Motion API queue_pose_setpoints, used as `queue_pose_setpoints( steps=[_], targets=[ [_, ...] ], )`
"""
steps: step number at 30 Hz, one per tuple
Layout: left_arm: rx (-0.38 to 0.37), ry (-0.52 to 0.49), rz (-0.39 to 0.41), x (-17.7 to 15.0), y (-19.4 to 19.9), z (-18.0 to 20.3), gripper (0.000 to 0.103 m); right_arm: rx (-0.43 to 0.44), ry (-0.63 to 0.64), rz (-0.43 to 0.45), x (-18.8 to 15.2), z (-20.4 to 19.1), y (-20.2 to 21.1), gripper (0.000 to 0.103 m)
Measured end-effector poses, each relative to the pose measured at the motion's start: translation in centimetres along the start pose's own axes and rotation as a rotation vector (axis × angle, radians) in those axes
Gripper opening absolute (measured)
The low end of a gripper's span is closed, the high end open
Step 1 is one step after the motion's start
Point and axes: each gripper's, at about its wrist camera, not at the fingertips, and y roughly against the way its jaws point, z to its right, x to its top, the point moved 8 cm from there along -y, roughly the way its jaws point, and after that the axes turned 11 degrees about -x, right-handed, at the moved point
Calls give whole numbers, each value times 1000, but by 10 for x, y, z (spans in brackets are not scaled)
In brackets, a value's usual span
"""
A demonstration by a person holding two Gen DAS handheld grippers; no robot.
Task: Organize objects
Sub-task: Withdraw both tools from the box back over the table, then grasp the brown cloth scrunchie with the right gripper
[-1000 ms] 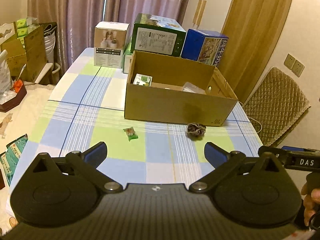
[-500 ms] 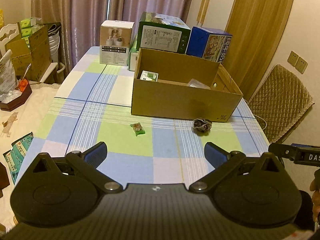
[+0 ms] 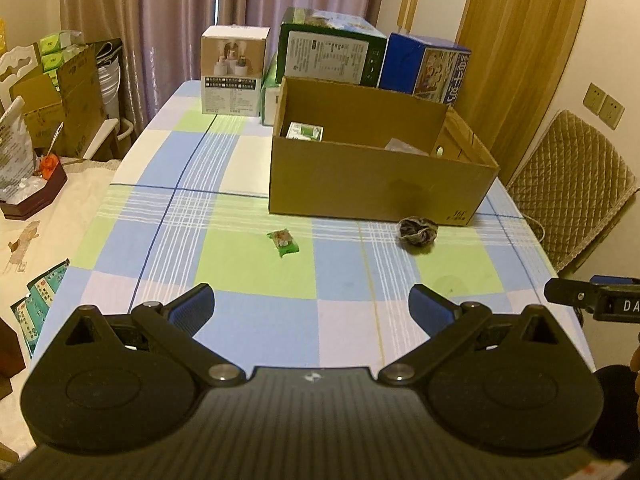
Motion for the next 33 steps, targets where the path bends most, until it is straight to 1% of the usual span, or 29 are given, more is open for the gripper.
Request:
queue_pose_setpoints(
  steps=[14,18,21,24,28,33],
  targets=[
    [27,18,-61,-11,-47,-26,102,-4,24,-66,-11,-2,-52,101],
    [32,17,-75,-12,-64,-31,101,13,27,-71,-11,-5,-69,101],
    [35,17,-83,-12,-76,-37,101,25,31,-51,-9,-8,-82,101],
    [38,16,-83,-11,-89,-44,101,36,30,-8,-5,-10,-93,101],
    [45,3,-69,-8,-107,-54,101,38,47,40,2,-14,-108,101],
    [78,-21,-57,-2,-132,-64,99,42,79,77,11,-16,-131,101]
  ],
)
